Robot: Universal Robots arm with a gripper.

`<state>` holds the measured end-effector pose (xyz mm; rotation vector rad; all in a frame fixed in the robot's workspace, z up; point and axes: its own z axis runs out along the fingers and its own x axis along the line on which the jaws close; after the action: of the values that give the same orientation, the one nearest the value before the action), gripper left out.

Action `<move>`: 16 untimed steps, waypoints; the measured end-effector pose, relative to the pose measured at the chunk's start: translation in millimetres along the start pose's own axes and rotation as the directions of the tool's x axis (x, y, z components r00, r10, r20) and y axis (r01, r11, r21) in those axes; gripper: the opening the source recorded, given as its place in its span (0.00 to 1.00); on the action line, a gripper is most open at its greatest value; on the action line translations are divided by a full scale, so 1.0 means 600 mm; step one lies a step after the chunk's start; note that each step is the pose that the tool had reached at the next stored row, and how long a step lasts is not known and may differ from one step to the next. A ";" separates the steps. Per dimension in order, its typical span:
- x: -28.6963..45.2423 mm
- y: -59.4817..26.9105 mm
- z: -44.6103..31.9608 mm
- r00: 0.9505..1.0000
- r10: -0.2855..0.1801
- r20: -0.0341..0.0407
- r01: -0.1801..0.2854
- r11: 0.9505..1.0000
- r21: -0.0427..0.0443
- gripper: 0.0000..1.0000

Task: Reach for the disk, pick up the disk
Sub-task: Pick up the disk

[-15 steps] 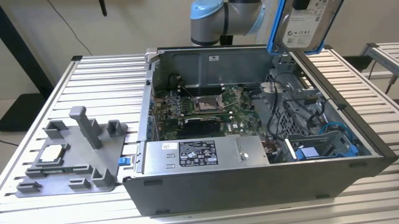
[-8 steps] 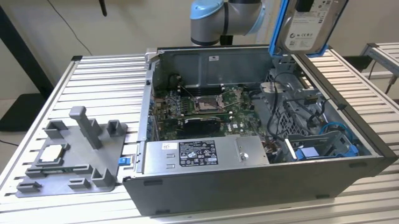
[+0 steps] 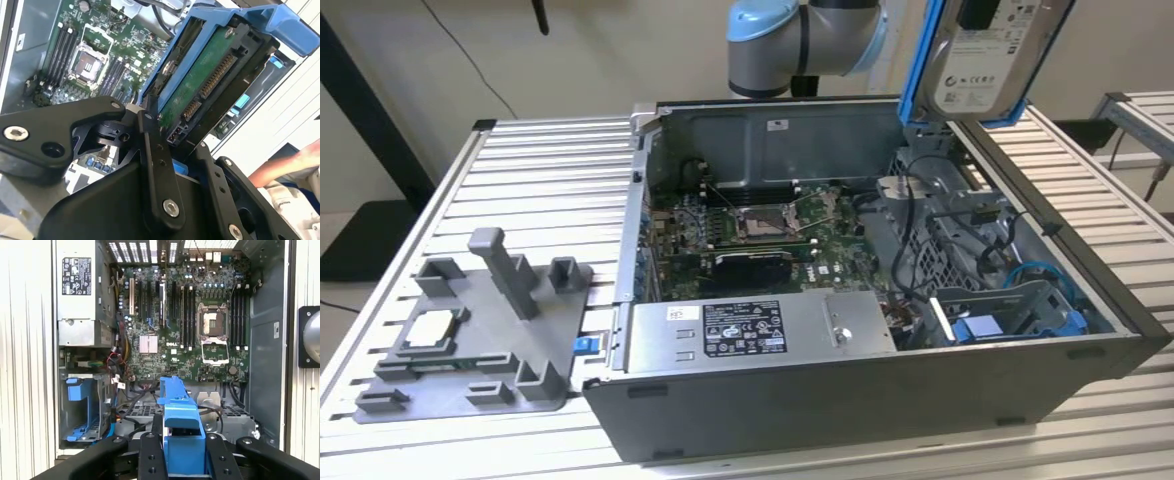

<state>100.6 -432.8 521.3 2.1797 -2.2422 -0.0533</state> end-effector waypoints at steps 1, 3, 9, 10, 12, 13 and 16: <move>0.001 0.000 0.000 1.000 0.000 0.000 0.000 1.000 0.000 0.00; 0.003 0.000 0.000 1.000 0.000 0.000 0.000 1.000 0.000 0.00; 0.010 0.000 0.000 1.000 0.000 0.000 0.000 1.000 0.000 0.00; 0.011 0.000 0.000 1.000 0.000 0.000 0.000 1.000 0.000 0.00; 0.015 0.000 0.000 1.000 0.000 0.000 0.000 1.000 0.000 0.00; 0.017 0.000 0.000 1.000 0.000 0.000 0.000 1.000 0.000 0.00; 0.022 -0.001 0.000 1.000 0.000 0.000 0.000 1.000 0.000 0.00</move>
<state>100.6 -446.0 521.3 2.1796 -2.2422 -0.0532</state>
